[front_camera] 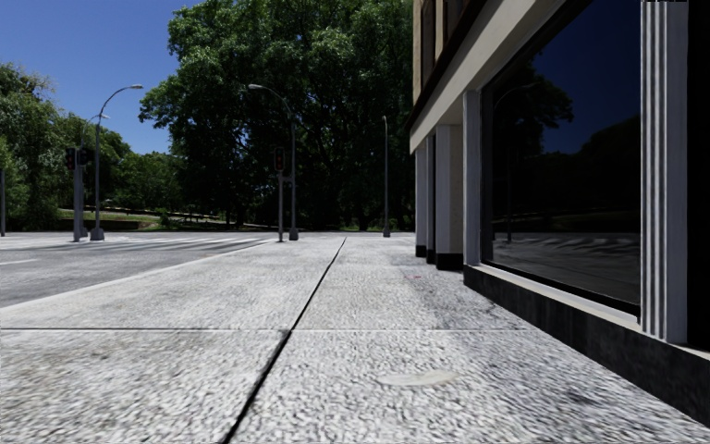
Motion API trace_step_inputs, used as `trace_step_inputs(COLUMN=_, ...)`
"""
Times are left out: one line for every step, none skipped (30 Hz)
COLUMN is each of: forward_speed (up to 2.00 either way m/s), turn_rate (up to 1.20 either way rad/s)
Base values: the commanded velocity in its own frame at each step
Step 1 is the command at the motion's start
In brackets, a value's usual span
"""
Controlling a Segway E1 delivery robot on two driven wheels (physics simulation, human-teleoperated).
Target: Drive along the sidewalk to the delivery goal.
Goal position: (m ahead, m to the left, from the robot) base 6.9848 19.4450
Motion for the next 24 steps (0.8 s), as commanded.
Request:
trace_step_inputs(forward_speed=2.0, turn_rate=0.0)
trace_step_inputs(forward_speed=2.0, turn_rate=0.0)
trace_step_inputs(forward_speed=2.0, turn_rate=0.0)
trace_step_inputs(forward_speed=2.0, turn_rate=0.0)
trace_step_inputs(forward_speed=2.0, turn_rate=0.0)
trace_step_inputs(forward_speed=2.0, turn_rate=0.0)
trace_step_inputs(forward_speed=2.0, turn_rate=0.0)
trace_step_inputs(forward_speed=2.0, turn_rate=0.0)
trace_step_inputs(forward_speed=2.0, turn_rate=0.0)
trace_step_inputs(forward_speed=2.0, turn_rate=0.0)
trace_step_inputs(forward_speed=2.0, turn_rate=0.0)
trace_step_inputs(forward_speed=2.0, turn_rate=0.0)
trace_step_inputs(forward_speed=2.0, turn_rate=0.0)
trace_step_inputs(forward_speed=2.0, turn_rate=0.0)
trace_step_inputs(forward_speed=2.0, turn_rate=0.0)
trace_step_inputs(forward_speed=2.0, turn_rate=0.0)
trace_step_inputs(forward_speed=2.0, turn_rate=0.0)
trace_step_inputs(forward_speed=2.0, turn_rate=0.0)
trace_step_inputs(forward_speed=2.0, turn_rate=0.0)
trace_step_inputs(forward_speed=2.0, turn_rate=0.0)
trace_step_inputs(forward_speed=2.0, turn_rate=0.0)
trace_step_inputs(forward_speed=2.0, turn_rate=0.0)
trace_step_inputs(forward_speed=2.0, turn_rate=0.0)
trace_step_inputs(forward_speed=2.0, turn_rate=0.0)
